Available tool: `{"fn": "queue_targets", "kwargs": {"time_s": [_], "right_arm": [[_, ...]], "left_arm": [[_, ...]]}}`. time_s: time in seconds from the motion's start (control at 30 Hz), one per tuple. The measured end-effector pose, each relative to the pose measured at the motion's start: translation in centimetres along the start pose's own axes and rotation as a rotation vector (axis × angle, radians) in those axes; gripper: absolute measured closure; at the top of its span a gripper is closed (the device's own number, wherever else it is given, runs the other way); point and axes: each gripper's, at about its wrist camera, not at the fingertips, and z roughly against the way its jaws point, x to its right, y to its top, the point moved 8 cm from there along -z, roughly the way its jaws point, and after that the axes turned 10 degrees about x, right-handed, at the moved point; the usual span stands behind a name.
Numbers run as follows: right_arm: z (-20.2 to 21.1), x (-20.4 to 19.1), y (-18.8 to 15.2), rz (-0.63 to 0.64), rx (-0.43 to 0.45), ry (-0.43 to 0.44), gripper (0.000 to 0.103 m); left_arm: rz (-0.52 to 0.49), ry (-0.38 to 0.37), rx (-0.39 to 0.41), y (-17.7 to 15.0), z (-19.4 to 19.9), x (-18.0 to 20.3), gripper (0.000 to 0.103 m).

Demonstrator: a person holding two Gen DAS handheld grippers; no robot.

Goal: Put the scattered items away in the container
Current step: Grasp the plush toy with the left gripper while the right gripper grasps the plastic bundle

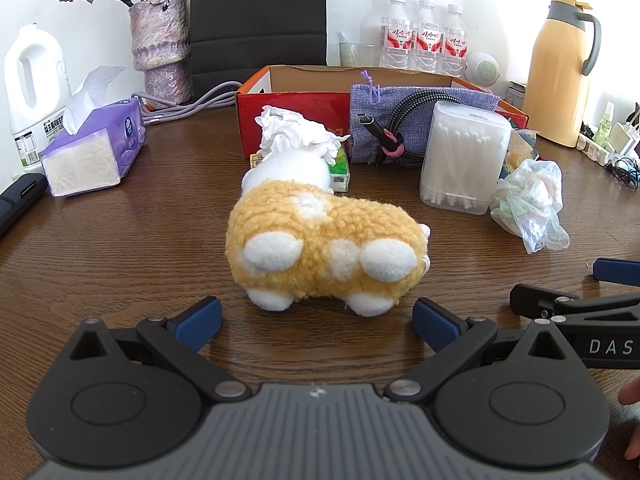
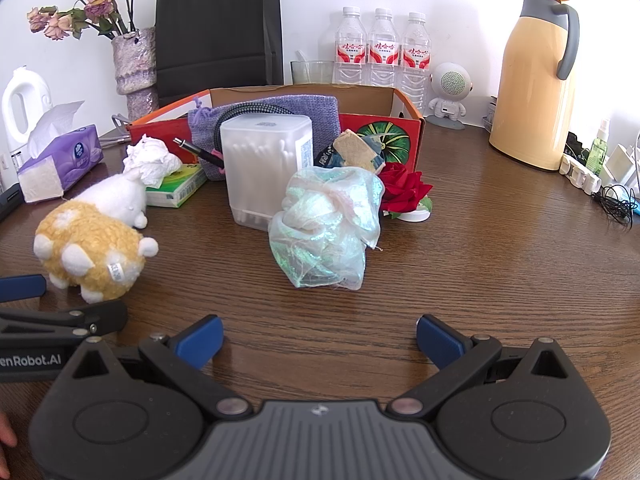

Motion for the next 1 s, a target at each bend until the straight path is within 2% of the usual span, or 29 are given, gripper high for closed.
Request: {"fn": "queue_targets", "kwargs": {"time_s": [0.23,0.3,0.33,0.4,0.47,0.53,0.57,0.6,0.7,0.8,0.93,0.97,1.0], "right_arm": [[0.1,0.0,0.2,-0.002,0.001,0.000,0.000],[0.3,0.0,0.5,-0.008,-0.003,0.016,0.000],[0.7,0.1,0.7,-0.023,0.003,0.037,0.003],[1.9,0.4,1.8,-0.074,0.073,0.091,0.007],[3.6,1.1,3.7,-0.108,0.207,0.113,0.006],[5.2,1.7,5.5,-0.113,0.339,0.123,0.000],[5.3,1.7,6.3,-0.099,0.370,0.130,0.000],[5.1,1.6,6.9,-0.074,0.371,0.138,0.000],[3.5,1.6,7.7,-0.049,0.296,0.130,0.000],[2.2,1.7,8.0,-0.065,0.276,0.131,0.000],[0.5,1.5,6.9,-0.043,0.226,0.124,0.005],[-0.1,1.5,6.5,-0.037,0.204,0.127,0.007],[-0.6,1.4,6.2,-0.030,0.182,0.128,0.011]], "left_arm": [[-0.001,-0.002,0.001,0.0,-0.2,-0.1,0.000],[-0.008,-0.016,0.000,0.1,0.0,-0.2,0.000],[-0.004,-0.030,0.000,0.2,0.4,-0.3,0.000],[0.050,-0.100,0.053,1.1,1.7,-0.6,0.000],[0.114,-0.149,0.118,2.7,2.8,-1.5,0.000],[0.157,-0.160,0.150,4.1,2.9,-2.3,0.000],[0.165,-0.156,0.158,4.7,2.5,-2.5,0.000],[0.164,-0.143,0.149,5.1,1.7,-2.6,0.000],[0.148,-0.095,0.066,5.6,-1.0,-2.6,0.000],[0.113,-0.071,0.041,5.3,-2.7,-2.9,0.000],[0.188,-0.123,-0.024,4.2,-3.6,-4.9,0.000],[0.190,-0.124,-0.028,4.2,-3.5,-5.2,0.001],[0.177,-0.119,-0.019,4.3,-3.3,-5.4,0.012]]}}
